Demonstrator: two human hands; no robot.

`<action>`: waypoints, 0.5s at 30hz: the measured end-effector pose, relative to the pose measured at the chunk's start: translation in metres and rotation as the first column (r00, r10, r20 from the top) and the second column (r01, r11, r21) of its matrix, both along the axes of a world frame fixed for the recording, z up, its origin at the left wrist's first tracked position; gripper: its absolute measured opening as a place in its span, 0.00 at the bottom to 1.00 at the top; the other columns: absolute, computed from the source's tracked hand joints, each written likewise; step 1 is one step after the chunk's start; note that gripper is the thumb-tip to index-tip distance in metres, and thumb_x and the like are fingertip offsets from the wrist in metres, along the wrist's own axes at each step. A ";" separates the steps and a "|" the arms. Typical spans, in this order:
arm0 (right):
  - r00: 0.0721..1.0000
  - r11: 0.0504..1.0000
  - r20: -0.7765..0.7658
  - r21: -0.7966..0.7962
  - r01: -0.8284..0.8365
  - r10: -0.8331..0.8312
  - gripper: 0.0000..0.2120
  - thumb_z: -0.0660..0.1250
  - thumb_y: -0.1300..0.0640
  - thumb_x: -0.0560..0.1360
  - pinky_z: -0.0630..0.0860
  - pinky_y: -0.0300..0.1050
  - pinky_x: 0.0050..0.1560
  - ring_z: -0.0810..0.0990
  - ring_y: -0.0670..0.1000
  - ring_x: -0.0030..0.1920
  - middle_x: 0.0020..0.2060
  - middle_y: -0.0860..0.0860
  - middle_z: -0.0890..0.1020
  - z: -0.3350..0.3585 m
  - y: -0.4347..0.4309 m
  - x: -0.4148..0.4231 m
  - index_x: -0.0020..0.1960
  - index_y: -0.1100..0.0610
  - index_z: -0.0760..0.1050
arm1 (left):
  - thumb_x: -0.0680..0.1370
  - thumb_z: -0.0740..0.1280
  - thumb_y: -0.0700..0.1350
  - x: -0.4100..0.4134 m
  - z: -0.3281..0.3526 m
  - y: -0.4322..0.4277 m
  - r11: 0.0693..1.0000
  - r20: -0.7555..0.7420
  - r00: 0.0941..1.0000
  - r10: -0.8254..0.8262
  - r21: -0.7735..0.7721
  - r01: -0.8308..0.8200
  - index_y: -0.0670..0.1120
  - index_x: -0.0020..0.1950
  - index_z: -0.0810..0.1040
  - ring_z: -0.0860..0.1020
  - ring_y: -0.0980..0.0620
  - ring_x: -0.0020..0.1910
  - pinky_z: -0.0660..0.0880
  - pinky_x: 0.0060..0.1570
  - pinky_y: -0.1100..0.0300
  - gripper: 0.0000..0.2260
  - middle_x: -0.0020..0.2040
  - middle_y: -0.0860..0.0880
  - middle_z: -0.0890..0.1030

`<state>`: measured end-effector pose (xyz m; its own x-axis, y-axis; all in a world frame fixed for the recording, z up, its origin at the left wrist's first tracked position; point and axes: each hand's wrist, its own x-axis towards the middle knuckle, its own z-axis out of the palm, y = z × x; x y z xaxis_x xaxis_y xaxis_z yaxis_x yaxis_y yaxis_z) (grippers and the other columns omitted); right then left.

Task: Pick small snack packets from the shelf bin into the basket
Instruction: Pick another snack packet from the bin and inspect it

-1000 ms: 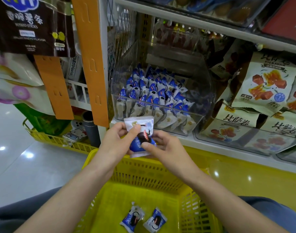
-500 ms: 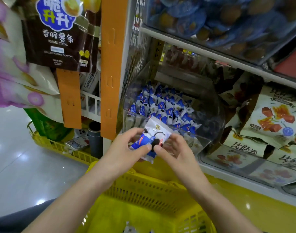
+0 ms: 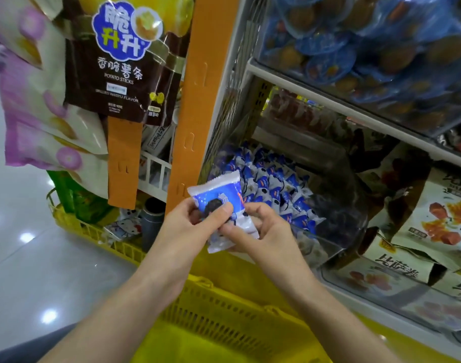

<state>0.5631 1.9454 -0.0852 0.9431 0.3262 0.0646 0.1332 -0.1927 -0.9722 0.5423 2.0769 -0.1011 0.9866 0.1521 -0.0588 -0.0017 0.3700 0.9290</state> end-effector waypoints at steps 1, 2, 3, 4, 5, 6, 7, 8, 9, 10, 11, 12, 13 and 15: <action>1.000 1.000 0.021 0.005 -0.016 0.016 0.13 0.72 0.56 0.69 0.81 0.43 0.41 0.84 0.49 0.41 0.41 0.51 0.85 0.001 0.004 0.003 0.51 0.55 0.73 | 0.61 0.72 0.54 0.000 0.000 0.001 1.000 0.008 1.000 0.001 0.000 -0.001 0.48 0.54 0.78 0.82 0.51 0.51 0.76 0.56 0.48 0.24 0.49 0.49 0.85; 0.998 0.999 0.060 -0.019 -0.033 0.034 0.13 0.71 0.52 0.69 0.80 0.40 0.38 0.84 0.47 0.41 0.41 0.48 0.85 0.003 0.006 0.007 0.50 0.52 0.73 | 0.62 0.71 0.53 0.000 0.001 0.003 1.000 0.011 1.000 0.018 0.002 -0.018 0.49 0.54 0.78 0.82 0.51 0.51 0.75 0.57 0.48 0.22 0.49 0.50 0.84; 0.993 0.998 0.104 -0.053 -0.042 0.047 0.10 0.69 0.49 0.70 0.78 0.36 0.37 0.83 0.44 0.40 0.40 0.45 0.84 0.005 0.008 0.014 0.49 0.49 0.73 | 0.64 0.71 0.52 0.002 0.001 0.006 0.999 0.009 0.999 0.044 0.006 -0.044 0.50 0.55 0.78 0.82 0.51 0.52 0.75 0.58 0.48 0.20 0.50 0.50 0.84; 0.987 0.997 0.155 -0.080 -0.022 0.034 0.06 0.67 0.48 0.73 0.77 0.33 0.37 0.82 0.42 0.39 0.40 0.44 0.84 0.007 0.008 0.024 0.48 0.47 0.74 | 0.67 0.70 0.51 0.003 0.001 0.010 0.997 0.000 0.998 0.071 0.014 -0.071 0.50 0.54 0.78 0.81 0.52 0.52 0.74 0.58 0.49 0.17 0.50 0.50 0.84; 0.981 0.996 0.194 -0.086 0.030 -0.013 0.03 0.65 0.48 0.74 0.76 0.33 0.37 0.81 0.42 0.39 0.40 0.45 0.83 0.010 0.007 0.038 0.46 0.47 0.74 | 0.70 0.70 0.50 0.005 0.001 0.015 0.995 -0.008 0.996 0.094 0.019 -0.094 0.51 0.54 0.78 0.81 0.52 0.51 0.74 0.57 0.50 0.14 0.50 0.51 0.84; 0.970 0.991 0.228 -0.083 0.109 -0.087 0.02 0.64 0.49 0.76 0.77 0.36 0.39 0.81 0.43 0.39 0.39 0.46 0.83 0.012 0.005 0.055 0.46 0.47 0.74 | 0.72 0.69 0.49 0.007 0.002 0.019 0.993 -0.013 0.993 0.113 0.018 -0.113 0.52 0.53 0.78 0.81 0.53 0.48 0.74 0.56 0.52 0.11 0.48 0.51 0.84; 0.951 0.976 0.256 -0.086 0.201 -0.174 0.03 0.63 0.50 0.77 0.77 0.40 0.42 0.80 0.45 0.40 0.39 0.47 0.82 0.015 0.003 0.075 0.45 0.48 0.74 | 0.72 0.69 0.49 0.008 0.002 0.023 0.992 -0.012 0.992 0.128 0.019 -0.128 0.53 0.52 0.78 0.80 0.53 0.45 0.74 0.53 0.54 0.09 0.46 0.51 0.84; 0.924 0.951 0.293 -0.114 0.288 -0.245 0.03 0.63 0.52 0.77 0.77 0.41 0.44 0.80 0.47 0.42 0.42 0.48 0.82 0.018 0.001 0.097 0.47 0.50 0.74 | 0.71 0.69 0.50 0.010 0.002 0.025 0.991 -0.004 0.991 0.135 0.021 -0.135 0.53 0.51 0.78 0.79 0.55 0.43 0.74 0.50 0.56 0.09 0.45 0.51 0.83; 0.899 0.921 0.329 -0.163 0.355 -0.289 0.05 0.62 0.53 0.78 0.75 0.40 0.45 0.79 0.48 0.45 0.45 0.49 0.81 0.020 -0.001 0.118 0.49 0.52 0.75 | 0.70 0.69 0.52 0.011 0.002 0.027 0.990 0.009 0.990 0.138 0.025 -0.138 0.53 0.50 0.78 0.79 0.57 0.41 0.74 0.47 0.59 0.10 0.43 0.52 0.83; 0.883 0.887 0.357 -0.231 0.399 -0.305 0.08 0.62 0.54 0.78 0.73 0.36 0.45 0.79 0.50 0.48 0.48 0.51 0.80 0.021 -0.003 0.139 0.53 0.55 0.75 | 0.68 0.69 0.53 0.011 0.003 0.029 0.989 0.020 0.990 0.141 0.030 -0.142 0.53 0.49 0.78 0.78 0.60 0.38 0.74 0.44 0.62 0.11 0.40 0.55 0.83; 0.881 0.850 0.369 -0.320 0.419 -0.296 0.11 0.61 0.54 0.79 0.69 0.35 0.44 0.78 0.52 0.52 0.50 0.53 0.80 0.019 -0.004 0.160 0.56 0.58 0.75 | 0.68 0.69 0.54 0.012 0.004 0.030 0.988 0.029 0.989 0.148 0.039 -0.149 0.53 0.49 0.78 0.77 0.62 0.36 0.73 0.41 0.65 0.12 0.39 0.57 0.82; 0.890 0.811 0.367 -0.412 0.415 -0.269 0.14 0.59 0.54 0.79 0.66 0.34 0.44 0.77 0.54 0.55 0.53 0.55 0.79 0.016 -0.006 0.179 0.59 0.60 0.74 | 0.67 0.69 0.54 0.013 0.004 0.032 0.987 0.031 0.987 0.155 0.048 -0.156 0.54 0.49 0.78 0.78 0.62 0.36 0.73 0.40 0.66 0.12 0.39 0.58 0.83; 0.900 0.768 0.362 -0.495 0.405 -0.241 0.15 0.58 0.53 0.80 0.64 0.35 0.44 0.76 0.56 0.57 0.56 0.58 0.78 0.013 -0.007 0.193 0.61 0.62 0.73 | 0.68 0.69 0.54 0.016 0.004 0.034 0.986 0.031 0.987 0.158 0.051 -0.160 0.54 0.50 0.78 0.79 0.62 0.39 0.73 0.41 0.66 0.13 0.41 0.58 0.83; 0.907 0.717 0.352 -0.568 0.404 -0.233 0.16 0.57 0.53 0.80 0.68 0.42 0.49 0.75 0.59 0.57 0.58 0.61 0.77 0.009 -0.007 0.214 0.62 0.63 0.72 | 0.70 0.69 0.52 0.020 0.003 0.035 0.986 0.028 0.987 0.156 0.050 -0.157 0.53 0.52 0.77 0.80 0.65 0.40 0.74 0.41 0.67 0.11 0.41 0.59 0.84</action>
